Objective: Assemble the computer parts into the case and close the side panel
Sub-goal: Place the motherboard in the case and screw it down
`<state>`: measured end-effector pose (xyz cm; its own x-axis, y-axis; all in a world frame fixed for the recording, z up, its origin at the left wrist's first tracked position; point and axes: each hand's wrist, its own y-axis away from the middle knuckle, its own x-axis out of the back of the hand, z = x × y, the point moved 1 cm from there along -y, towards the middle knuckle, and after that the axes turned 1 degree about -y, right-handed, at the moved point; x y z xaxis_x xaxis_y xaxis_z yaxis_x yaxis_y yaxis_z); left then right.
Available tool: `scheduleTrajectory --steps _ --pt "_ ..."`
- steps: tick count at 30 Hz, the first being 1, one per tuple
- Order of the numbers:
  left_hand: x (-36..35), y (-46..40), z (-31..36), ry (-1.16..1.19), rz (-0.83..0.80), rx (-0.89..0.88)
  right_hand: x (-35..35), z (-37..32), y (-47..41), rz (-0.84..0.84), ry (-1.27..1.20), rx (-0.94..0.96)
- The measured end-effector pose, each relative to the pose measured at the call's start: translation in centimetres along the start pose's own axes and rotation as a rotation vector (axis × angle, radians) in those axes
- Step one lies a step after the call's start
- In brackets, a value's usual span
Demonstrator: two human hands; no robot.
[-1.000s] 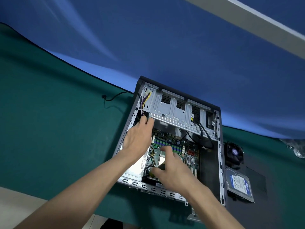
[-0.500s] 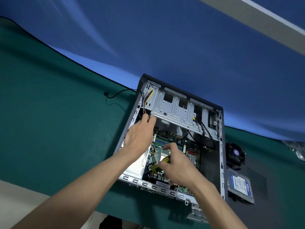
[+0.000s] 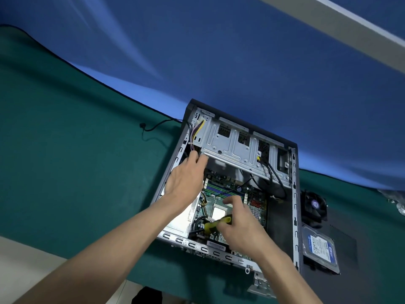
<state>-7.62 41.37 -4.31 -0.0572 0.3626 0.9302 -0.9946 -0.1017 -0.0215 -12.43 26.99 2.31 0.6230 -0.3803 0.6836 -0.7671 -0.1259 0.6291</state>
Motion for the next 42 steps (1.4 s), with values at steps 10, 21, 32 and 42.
scheduleTrajectory --steps 10,21,32,42 --pt "0.0 0.2 -0.1 0.037 0.016 -0.018 -0.1 0.2 0.3 0.036 0.021 0.011" --pt "0.1 0.3 0.0 0.037 0.01 -0.005 -1.0 0.1 0.3 0.234 0.094 0.079" --pt "0.2 0.3 0.0 0.042 0.018 -0.004 -0.5 0.4 -0.5 0.104 0.101 0.047" --pt "0.3 0.2 0.1 0.083 0.029 -0.003 -0.4 0.3 -0.6 0.098 0.046 0.042"
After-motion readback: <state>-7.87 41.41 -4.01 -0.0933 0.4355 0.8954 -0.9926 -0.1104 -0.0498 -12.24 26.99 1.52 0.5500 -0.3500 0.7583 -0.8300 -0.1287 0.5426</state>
